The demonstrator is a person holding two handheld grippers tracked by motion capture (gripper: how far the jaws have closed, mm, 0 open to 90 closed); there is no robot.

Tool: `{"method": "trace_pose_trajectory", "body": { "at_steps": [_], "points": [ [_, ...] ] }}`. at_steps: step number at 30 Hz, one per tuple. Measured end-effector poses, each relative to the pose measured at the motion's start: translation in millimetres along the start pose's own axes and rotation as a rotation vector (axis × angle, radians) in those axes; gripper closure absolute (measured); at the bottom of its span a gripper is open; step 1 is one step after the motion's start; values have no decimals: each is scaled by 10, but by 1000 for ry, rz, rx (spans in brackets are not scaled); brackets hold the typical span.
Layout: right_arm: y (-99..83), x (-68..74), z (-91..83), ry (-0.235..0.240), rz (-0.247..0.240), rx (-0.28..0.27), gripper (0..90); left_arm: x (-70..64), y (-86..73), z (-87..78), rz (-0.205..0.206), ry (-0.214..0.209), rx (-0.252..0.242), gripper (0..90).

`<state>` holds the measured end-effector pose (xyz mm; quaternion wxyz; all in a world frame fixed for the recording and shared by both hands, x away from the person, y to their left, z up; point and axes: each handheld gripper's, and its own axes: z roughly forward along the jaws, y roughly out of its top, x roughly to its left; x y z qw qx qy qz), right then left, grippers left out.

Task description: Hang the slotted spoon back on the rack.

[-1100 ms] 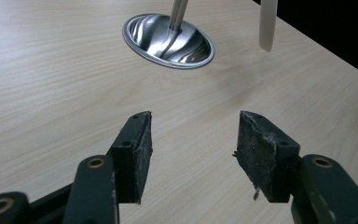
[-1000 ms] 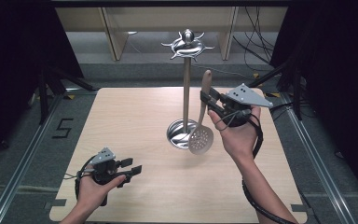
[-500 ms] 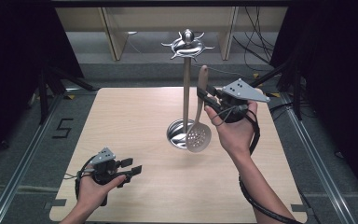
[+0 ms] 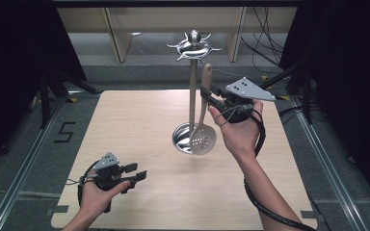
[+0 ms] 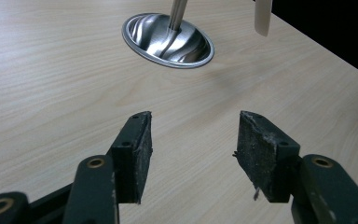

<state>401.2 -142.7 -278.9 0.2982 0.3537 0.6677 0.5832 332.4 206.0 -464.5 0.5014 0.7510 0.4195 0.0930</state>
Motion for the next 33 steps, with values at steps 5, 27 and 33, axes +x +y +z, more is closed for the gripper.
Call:
{"method": "trace_pose_trajectory", "body": {
  "at_steps": [5,27,33],
  "points": [
    [18,8,23,-6,-5,-7,695,-3,-3,5,-12,1,4,443],
    [91,25,88,-21,3,9,695,0,-2,4,-13,0,4,443],
    [106,34,108,-28,18,20,695,-1,-2,1,-14,0,2,443]
  ]
}}
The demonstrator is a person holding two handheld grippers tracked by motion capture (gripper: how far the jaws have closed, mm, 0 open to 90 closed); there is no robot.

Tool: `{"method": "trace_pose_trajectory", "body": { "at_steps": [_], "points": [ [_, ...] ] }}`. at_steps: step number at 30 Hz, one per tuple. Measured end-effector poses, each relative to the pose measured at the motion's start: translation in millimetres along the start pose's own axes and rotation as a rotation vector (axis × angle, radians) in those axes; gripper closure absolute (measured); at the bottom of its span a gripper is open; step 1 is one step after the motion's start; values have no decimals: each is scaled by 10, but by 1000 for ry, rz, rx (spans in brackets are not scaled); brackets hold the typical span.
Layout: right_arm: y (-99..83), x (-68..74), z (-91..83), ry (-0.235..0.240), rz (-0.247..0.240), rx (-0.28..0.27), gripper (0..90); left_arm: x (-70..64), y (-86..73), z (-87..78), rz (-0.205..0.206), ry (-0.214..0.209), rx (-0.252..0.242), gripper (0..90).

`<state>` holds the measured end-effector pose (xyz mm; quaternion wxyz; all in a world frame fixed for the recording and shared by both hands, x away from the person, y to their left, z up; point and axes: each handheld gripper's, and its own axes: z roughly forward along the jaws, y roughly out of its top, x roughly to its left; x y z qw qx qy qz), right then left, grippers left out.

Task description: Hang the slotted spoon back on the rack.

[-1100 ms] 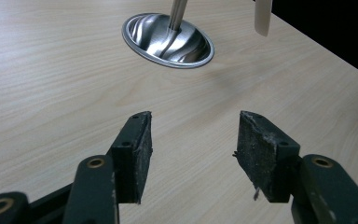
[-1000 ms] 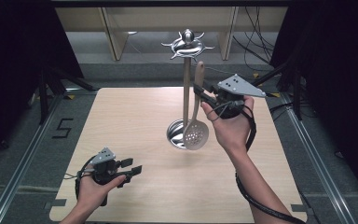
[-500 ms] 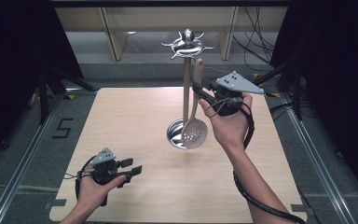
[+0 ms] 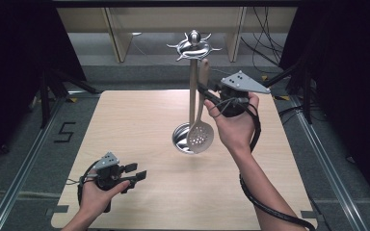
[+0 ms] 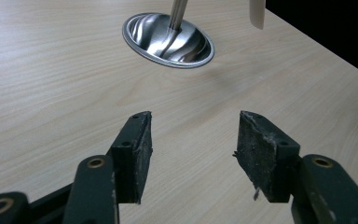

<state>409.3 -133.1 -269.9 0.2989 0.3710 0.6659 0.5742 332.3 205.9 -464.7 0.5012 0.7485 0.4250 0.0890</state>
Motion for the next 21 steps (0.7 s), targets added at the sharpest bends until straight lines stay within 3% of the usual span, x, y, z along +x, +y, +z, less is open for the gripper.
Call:
{"method": "trace_pose_trajectory", "body": {
  "at_steps": [19,21],
  "points": [
    [15,-14,92,-7,-10,19,695,3,4,-4,10,0,4,443],
    [13,-3,102,-10,12,28,694,3,4,-4,9,0,4,443]
  ]
}}
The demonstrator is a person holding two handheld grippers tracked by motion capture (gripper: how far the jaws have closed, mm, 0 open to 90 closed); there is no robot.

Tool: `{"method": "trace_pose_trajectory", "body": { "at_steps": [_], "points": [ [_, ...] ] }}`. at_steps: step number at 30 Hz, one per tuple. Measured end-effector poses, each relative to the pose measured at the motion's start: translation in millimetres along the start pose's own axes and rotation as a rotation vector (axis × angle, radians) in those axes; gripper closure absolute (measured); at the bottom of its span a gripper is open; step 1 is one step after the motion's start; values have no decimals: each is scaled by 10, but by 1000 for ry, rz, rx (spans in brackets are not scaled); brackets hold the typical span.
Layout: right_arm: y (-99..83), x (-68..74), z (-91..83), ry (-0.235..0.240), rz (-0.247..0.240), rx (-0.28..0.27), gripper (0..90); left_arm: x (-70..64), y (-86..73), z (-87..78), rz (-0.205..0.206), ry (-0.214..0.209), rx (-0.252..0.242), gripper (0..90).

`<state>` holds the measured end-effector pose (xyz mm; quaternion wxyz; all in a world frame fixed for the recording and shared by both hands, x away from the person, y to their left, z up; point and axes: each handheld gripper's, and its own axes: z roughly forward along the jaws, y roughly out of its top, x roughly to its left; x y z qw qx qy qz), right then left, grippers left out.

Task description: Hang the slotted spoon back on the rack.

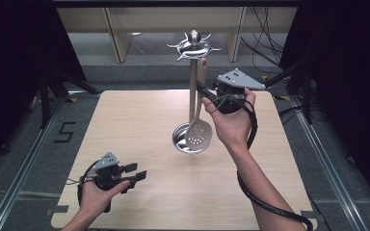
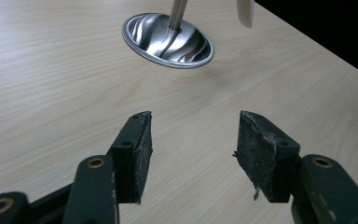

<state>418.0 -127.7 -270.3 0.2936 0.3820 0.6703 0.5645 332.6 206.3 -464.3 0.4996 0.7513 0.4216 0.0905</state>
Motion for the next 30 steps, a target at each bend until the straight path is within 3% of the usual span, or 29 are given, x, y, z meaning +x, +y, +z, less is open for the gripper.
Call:
{"method": "trace_pose_trajectory", "body": {
  "at_steps": [2,16,18,19,21,22,24,26,27,28,30],
  "points": [
    [2,-10,9,3,-19,-3,694,-3,-1,3,-4,-2,-3,443],
    [5,-1,65,-11,-10,-8,679,-2,-3,5,-9,0,1,443],
    [9,-8,54,-4,-15,-28,635,-3,-4,2,-10,2,1,443],
    [11,-12,22,3,-16,-37,557,-3,-4,1,-10,1,0,442],
    [6,-12,10,-4,-12,-40,529,-6,-4,4,-15,0,-4,443],
    [-2,-26,-5,-6,-37,-43,489,-6,-4,4,-15,0,-4,443],
    [-105,-41,-92,7,-40,-20,413,-4,-1,-2,-4,-3,-6,442],
    [-146,-51,-118,11,-45,-10,403,-2,-1,-3,-6,-7,-5,442],
    [-305,-90,-196,19,-67,16,388,-2,-2,-3,-6,-5,-5,442],
    [-305,-90,-196,19,-67,16,388,-4,-3,-2,-6,0,-5,442],
    [-497,-111,-284,31,-41,68,384,-5,-5,3,-9,1,-3,442]
  ]
}}
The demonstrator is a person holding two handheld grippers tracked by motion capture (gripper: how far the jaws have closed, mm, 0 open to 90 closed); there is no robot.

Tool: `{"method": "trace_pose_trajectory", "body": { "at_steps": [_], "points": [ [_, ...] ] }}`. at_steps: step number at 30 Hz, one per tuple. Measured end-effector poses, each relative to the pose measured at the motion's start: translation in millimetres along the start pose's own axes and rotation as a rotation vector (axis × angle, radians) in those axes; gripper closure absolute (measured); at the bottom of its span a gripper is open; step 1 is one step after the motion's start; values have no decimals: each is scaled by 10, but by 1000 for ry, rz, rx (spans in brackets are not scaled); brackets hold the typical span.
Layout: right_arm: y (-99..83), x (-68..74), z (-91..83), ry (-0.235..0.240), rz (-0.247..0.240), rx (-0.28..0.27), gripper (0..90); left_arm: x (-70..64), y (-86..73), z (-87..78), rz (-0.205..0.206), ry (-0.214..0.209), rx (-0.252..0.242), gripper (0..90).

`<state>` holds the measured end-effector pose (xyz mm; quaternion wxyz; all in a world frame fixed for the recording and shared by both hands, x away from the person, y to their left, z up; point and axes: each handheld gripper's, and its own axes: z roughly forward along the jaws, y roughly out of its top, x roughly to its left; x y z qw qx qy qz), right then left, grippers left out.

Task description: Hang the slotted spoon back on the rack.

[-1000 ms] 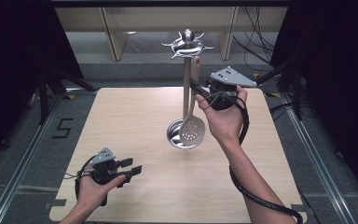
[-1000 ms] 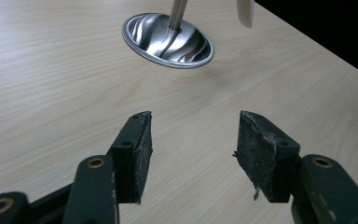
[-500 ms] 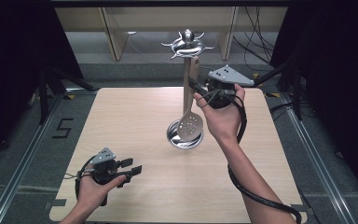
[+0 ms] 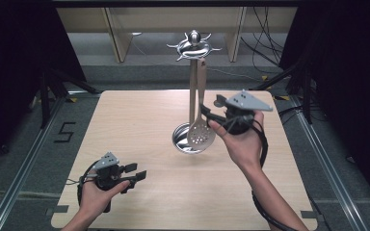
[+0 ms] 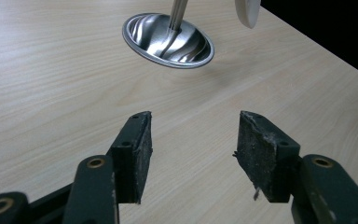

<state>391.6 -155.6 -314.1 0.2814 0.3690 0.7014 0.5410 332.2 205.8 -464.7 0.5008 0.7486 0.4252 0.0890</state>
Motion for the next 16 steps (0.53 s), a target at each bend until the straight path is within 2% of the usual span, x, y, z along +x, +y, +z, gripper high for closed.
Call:
{"method": "trace_pose_trajectory", "body": {
  "at_steps": [1,2,3,4,5,6,8,10,16],
  "points": [
    [-83,-19,-22,-4,-16,5,385,5,-2,7,1,-6,3,442],
    [-236,-21,-63,15,13,29,388,4,-3,9,3,-6,5,443],
    [-455,-47,-116,26,-5,57,390,7,-2,10,12,-8,5,442],
    [-455,-47,-116,26,-5,57,390,4,-3,13,9,-7,4,442],
    [-710,-53,-167,24,-2,73,394,0,-5,15,-3,-4,4,442],
    [-710,-53,-167,24,-2,73,394,3,-4,13,-1,-5,8,442],
    [-983,-79,-226,48,-1,100,404,7,-6,15,4,3,10,442],
    [-1109,-70,-261,60,32,135,405,8,-5,19,8,0,13,442],
    [-1241,-105,-265,61,2,164,401,9,-1,26,12,-11,10,440]
  ]
}}
